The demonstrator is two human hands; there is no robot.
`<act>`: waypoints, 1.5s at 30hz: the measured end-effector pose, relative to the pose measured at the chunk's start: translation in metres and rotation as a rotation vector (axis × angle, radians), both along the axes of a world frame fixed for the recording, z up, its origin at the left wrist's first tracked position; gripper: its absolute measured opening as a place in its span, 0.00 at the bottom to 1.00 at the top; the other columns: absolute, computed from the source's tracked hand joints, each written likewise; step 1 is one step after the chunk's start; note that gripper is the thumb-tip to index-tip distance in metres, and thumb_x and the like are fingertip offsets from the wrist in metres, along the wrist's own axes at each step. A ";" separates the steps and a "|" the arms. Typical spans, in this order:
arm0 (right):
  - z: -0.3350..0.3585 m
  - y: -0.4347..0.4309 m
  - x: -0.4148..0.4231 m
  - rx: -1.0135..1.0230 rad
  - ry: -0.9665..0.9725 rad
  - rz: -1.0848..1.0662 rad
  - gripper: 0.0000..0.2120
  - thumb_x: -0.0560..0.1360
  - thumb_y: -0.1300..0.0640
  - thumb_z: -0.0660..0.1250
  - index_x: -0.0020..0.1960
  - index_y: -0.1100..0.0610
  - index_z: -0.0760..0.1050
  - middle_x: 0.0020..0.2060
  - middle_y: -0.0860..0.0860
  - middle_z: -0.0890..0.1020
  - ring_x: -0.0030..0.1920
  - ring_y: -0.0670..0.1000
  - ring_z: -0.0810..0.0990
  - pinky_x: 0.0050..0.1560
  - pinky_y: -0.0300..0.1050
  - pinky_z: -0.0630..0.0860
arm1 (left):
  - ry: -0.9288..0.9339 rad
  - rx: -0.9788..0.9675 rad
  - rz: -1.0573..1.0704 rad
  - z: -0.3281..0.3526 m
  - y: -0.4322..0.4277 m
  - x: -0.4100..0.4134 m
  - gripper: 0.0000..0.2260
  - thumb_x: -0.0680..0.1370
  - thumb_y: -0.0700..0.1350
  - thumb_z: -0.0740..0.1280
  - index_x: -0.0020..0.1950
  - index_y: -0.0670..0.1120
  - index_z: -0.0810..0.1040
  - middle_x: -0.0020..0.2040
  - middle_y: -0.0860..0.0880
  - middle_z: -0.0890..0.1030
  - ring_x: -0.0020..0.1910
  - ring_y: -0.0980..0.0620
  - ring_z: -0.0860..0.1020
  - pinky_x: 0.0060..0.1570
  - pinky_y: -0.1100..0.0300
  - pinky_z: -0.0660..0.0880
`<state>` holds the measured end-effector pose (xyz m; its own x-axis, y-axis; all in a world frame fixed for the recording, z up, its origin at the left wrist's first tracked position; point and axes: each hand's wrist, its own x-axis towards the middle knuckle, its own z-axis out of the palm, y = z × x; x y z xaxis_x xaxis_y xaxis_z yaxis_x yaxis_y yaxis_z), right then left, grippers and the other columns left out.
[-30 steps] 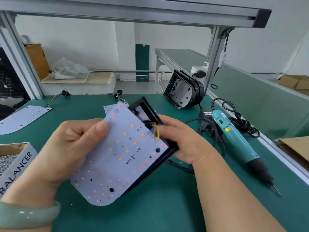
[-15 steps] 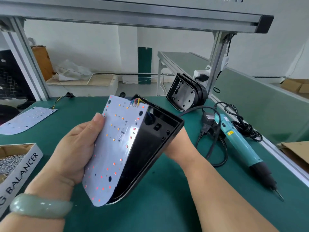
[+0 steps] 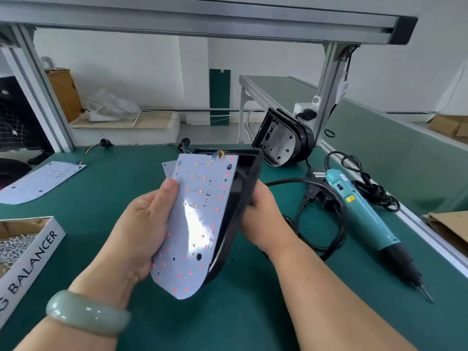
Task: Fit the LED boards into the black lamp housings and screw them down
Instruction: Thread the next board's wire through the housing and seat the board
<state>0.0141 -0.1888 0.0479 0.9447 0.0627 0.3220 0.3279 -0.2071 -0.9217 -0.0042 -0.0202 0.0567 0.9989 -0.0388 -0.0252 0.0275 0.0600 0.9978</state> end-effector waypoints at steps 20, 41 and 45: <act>0.000 -0.005 0.003 0.406 0.256 0.020 0.19 0.78 0.65 0.61 0.32 0.50 0.79 0.33 0.47 0.81 0.36 0.50 0.77 0.43 0.44 0.78 | -0.178 0.313 0.229 -0.004 0.003 0.011 0.26 0.78 0.60 0.59 0.42 0.36 0.75 0.34 0.46 0.74 0.33 0.49 0.70 0.36 0.54 0.69; 0.008 -0.001 -0.007 0.810 0.571 0.095 0.17 0.78 0.58 0.60 0.31 0.51 0.64 0.28 0.49 0.67 0.28 0.50 0.61 0.33 0.37 0.64 | -0.291 0.050 0.097 -0.007 -0.032 0.000 0.15 0.80 0.49 0.63 0.66 0.62 0.71 0.56 0.55 0.82 0.58 0.46 0.79 0.59 0.43 0.75; 0.011 -0.004 -0.013 0.625 0.486 0.161 0.34 0.82 0.59 0.53 0.17 0.52 0.73 0.18 0.43 0.72 0.18 0.42 0.69 0.24 0.28 0.68 | -0.224 -0.027 0.236 -0.004 -0.027 0.000 0.11 0.81 0.45 0.62 0.48 0.61 0.80 0.45 0.53 0.84 0.43 0.49 0.80 0.45 0.48 0.79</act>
<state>0.0015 -0.1933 0.0585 0.9827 0.1541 -0.1024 -0.1579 0.4092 -0.8987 -0.0037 -0.0473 0.0528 0.9610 0.1971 0.1942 -0.2105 0.0651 0.9754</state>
